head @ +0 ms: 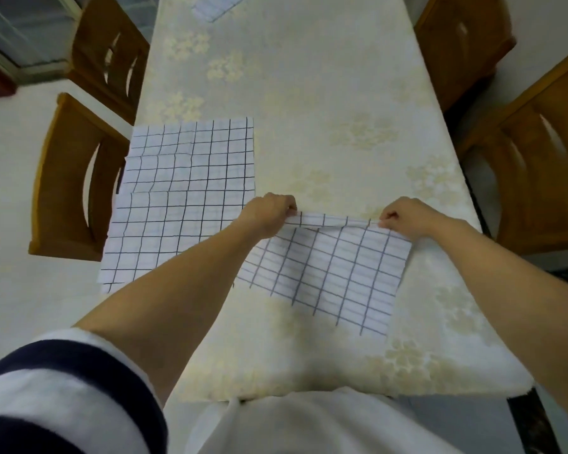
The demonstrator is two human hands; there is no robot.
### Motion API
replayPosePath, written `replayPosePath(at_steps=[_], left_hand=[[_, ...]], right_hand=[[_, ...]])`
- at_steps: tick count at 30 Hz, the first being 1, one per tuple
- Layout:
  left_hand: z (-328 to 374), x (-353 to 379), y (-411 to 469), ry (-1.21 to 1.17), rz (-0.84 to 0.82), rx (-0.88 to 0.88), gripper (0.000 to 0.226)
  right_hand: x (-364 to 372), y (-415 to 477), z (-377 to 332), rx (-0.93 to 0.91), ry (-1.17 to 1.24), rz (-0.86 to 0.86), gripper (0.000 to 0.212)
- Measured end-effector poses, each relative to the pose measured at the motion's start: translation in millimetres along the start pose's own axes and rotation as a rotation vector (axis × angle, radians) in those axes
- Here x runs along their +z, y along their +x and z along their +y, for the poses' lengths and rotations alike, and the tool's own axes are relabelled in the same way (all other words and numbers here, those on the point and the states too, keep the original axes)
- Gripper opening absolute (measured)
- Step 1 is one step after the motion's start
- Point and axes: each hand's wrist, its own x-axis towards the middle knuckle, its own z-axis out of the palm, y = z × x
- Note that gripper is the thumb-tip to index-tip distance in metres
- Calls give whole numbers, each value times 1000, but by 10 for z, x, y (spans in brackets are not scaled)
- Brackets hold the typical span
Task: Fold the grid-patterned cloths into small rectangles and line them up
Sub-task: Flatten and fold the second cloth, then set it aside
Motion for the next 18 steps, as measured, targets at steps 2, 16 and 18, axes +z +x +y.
replayPosePath(at_steps=[2,16,18], left_hand=[[-128,24,-23,-160,-10,-94,25],[-616,122,14,-124,224,-306,33],[-401,220,-3,-91,332,-236,46]], right_hand=[[-82,98,84,8,-7,6,16],[-22,465,-9,211,-245,515,51],[202,401,-317,78,-311,586,60]])
